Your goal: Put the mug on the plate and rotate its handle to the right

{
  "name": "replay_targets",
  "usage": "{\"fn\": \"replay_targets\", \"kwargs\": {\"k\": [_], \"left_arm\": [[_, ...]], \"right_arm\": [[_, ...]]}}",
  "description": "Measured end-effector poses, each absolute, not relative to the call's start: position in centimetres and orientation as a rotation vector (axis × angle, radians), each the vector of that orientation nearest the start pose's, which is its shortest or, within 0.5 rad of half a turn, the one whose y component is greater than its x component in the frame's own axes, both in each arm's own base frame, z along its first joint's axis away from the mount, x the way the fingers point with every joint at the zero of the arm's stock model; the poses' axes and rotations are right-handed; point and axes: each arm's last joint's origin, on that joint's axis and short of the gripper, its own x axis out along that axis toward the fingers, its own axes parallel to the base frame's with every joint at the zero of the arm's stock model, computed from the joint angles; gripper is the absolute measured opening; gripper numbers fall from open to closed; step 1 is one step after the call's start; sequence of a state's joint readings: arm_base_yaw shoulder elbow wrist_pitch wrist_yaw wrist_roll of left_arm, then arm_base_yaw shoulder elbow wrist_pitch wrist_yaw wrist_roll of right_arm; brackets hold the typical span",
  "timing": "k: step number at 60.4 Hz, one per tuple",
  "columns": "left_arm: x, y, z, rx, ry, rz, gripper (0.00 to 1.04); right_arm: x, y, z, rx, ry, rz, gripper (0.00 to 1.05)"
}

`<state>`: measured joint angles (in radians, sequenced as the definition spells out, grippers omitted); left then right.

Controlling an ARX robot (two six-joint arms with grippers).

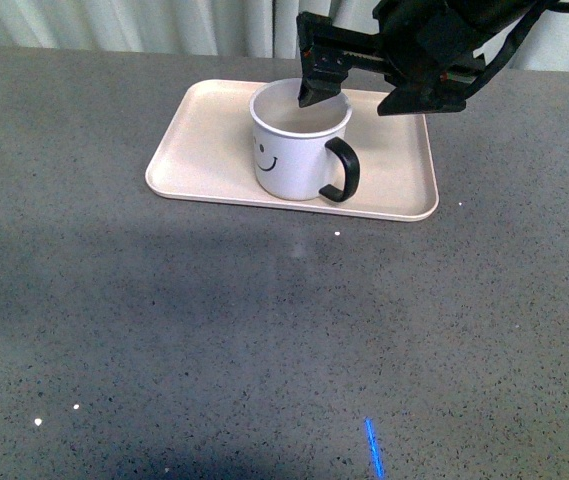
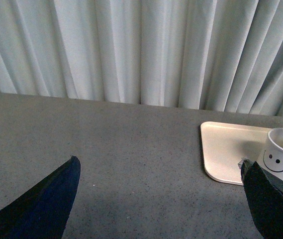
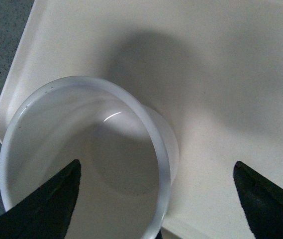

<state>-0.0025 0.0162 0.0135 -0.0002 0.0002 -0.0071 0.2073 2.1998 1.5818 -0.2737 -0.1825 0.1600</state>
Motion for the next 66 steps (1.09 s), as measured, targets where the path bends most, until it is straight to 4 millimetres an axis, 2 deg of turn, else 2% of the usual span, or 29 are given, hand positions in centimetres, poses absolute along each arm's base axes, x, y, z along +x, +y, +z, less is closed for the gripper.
{"fn": "replay_targets", "kwargs": {"k": [6,17,24,34,46,54,66], "left_arm": [[9.8,0.0,16.7,-0.007,0.003,-0.003,0.95],[9.8,0.0,16.7,-0.007,0.003,-0.003,0.95],[9.8,0.0,16.7,-0.007,0.003,-0.003,0.95],[9.8,0.0,16.7,-0.007,0.003,-0.003,0.95],[9.8,0.0,16.7,-0.007,0.003,-0.003,0.95],[9.8,0.0,16.7,-0.007,0.003,-0.003,0.95],[9.8,0.0,16.7,-0.007,0.003,-0.003,0.95]], "right_arm": [[46.4,10.7,14.8,0.141,0.941,0.293,0.62],[46.8,11.0,15.7,0.152,0.952,0.292,0.2],[47.0,10.8,16.3,0.107,0.945,0.302,0.02],[47.7,10.0,17.5,-0.011,0.903,0.408,0.02],[49.0,8.1,19.2,-0.175,0.848,0.562,0.02],[49.6,7.3,19.1,-0.233,0.838,0.631,0.02],[50.4,7.3,18.5,-0.264,0.84,0.71,0.02]]}}
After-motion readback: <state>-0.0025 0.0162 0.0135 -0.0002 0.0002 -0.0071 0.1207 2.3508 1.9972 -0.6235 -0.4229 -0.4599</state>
